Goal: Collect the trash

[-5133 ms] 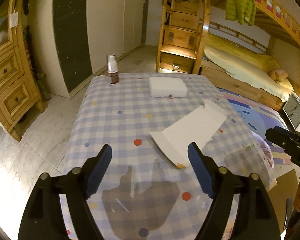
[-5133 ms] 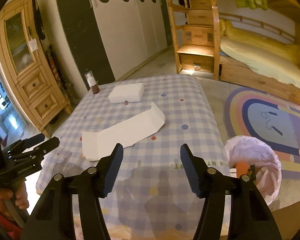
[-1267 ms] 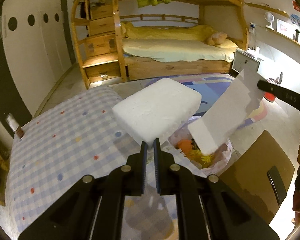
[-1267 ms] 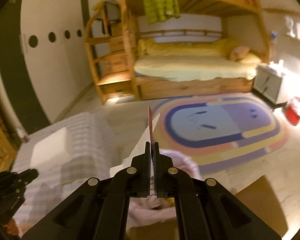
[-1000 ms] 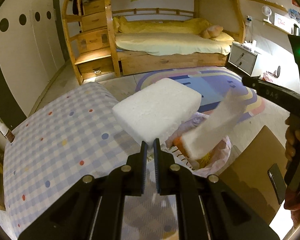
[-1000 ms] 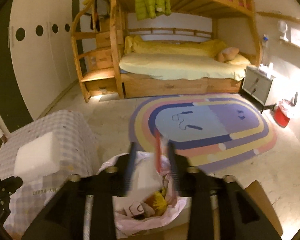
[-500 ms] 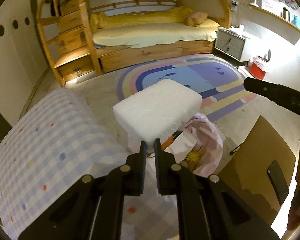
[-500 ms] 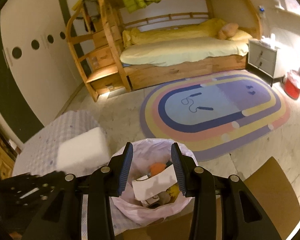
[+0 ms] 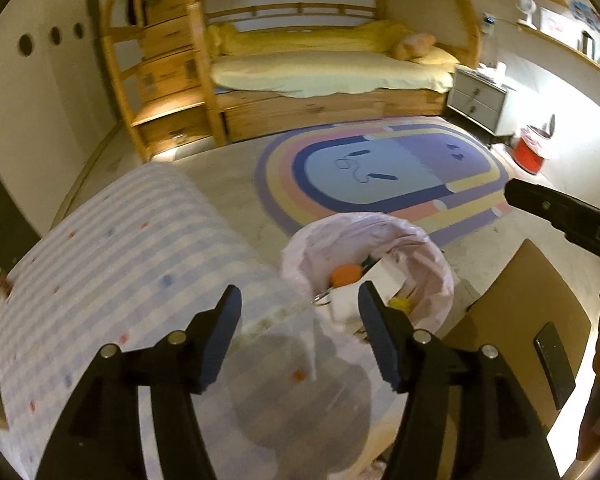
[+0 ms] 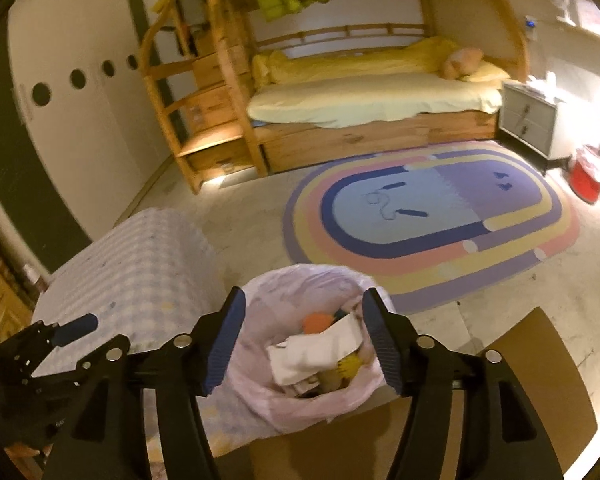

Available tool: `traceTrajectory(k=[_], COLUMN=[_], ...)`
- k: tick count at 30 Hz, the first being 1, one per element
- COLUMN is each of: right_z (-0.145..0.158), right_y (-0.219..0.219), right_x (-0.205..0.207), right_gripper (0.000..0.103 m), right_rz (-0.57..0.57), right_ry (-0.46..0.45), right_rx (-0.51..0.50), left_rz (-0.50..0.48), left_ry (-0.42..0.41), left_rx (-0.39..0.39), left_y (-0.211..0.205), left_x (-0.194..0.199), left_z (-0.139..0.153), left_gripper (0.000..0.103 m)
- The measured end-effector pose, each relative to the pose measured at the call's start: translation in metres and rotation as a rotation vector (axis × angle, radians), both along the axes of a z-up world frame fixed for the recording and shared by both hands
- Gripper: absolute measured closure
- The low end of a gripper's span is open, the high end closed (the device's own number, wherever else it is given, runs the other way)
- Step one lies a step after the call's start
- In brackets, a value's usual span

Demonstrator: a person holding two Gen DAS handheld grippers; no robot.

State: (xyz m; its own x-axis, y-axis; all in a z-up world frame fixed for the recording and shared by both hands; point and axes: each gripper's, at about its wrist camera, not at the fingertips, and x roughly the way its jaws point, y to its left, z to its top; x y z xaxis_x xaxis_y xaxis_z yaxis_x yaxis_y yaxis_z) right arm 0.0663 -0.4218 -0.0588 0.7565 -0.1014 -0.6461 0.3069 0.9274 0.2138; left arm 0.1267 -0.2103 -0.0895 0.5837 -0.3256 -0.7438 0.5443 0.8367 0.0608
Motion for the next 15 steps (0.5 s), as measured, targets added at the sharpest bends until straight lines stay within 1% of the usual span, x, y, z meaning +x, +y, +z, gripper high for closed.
traceTrajectory(k=[5,8,11,12,13,14,15], right_z=[0.016,0.027,0.040,0.046,0.052,0.057,0.060], right_y=[0.042,0.065,0.093,0.105,0.115,0.125,0.132], right_x=[-0.010,-0.015,-0.023,-0.024,-0.026,-0.028,-0.029], right_gripper=[0.034,0.030,0.026,0.024,0.019,0.016,0.016], right_rz=[0.112,0.174,0.251,0.280,0.310,0.335,0.350], right_ry=[-0.015,-0.027,-0.038,-0.040,-0.040,-0.043,-0.043], right_rx=[-0.018,-0.019,-0.010,-0.009,-0.006,-0.006,-0.008], left_rz=[0.081,0.128,0.188,0.204,0.228,0.252,0.271], left_ry=[-0.030,-0.053,-0.070,-0.077,-0.082,-0.083,-0.082], left_rx=[-0.021,-0.030,-0.040,-0.041,-0.040,-0.041,-0.043], left_y=[0.043,0.066,0.098,0.106,0.118,0.130,0.137], left_x=[-0.013,-0.023,-0.036,-0.041,-0.047,-0.052,-0.055], left_z=[0.021,0.034,0.049,0.052,0.057,0.061,0.065], left_gripper=[0.043,0.040,0.037,0.035,0.033,0.028,0.022])
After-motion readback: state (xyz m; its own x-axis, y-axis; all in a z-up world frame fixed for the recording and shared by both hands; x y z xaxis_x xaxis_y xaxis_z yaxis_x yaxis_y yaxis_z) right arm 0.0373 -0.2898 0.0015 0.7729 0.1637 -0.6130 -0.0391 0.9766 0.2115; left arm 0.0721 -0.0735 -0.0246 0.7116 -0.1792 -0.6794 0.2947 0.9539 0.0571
